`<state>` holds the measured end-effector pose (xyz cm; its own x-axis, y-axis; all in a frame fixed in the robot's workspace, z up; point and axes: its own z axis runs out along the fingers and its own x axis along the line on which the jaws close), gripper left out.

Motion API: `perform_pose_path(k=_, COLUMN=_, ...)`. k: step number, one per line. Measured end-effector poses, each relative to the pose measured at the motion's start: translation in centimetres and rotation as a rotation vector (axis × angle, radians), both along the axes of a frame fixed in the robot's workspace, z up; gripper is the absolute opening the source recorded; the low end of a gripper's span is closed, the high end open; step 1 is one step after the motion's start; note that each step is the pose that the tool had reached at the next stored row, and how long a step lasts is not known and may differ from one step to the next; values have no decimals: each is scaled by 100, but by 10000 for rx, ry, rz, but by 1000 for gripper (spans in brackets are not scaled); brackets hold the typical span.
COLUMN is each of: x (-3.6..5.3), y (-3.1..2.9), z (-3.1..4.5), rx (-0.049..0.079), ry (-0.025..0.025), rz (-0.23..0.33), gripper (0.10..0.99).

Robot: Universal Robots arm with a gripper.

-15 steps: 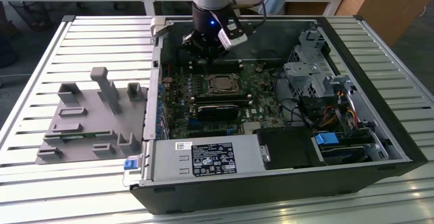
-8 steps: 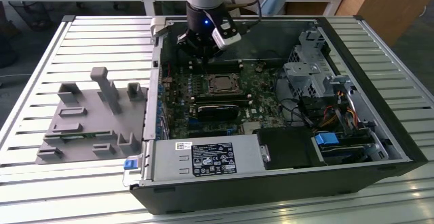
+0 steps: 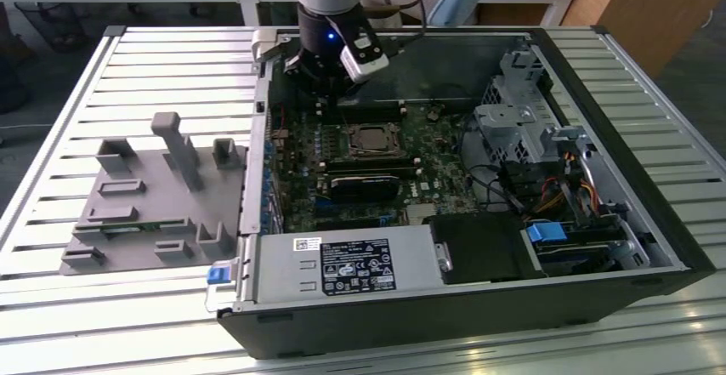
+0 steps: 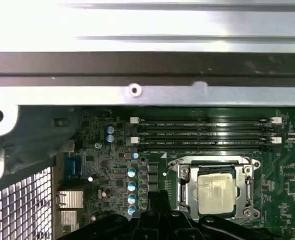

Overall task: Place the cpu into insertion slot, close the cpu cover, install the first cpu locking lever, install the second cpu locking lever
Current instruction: 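Install the first cpu locking lever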

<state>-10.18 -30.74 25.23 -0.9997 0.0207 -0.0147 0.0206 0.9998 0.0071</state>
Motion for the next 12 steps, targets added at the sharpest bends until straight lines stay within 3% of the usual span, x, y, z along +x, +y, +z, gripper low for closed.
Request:
perform_pose_path(k=4, x=-34, y=43, z=-2, rx=1, ry=-1, rz=1, gripper=106)
perform_pose_path(k=12, x=-48, y=211, z=-5, rx=1, ry=-1, rz=0, gripper=106)
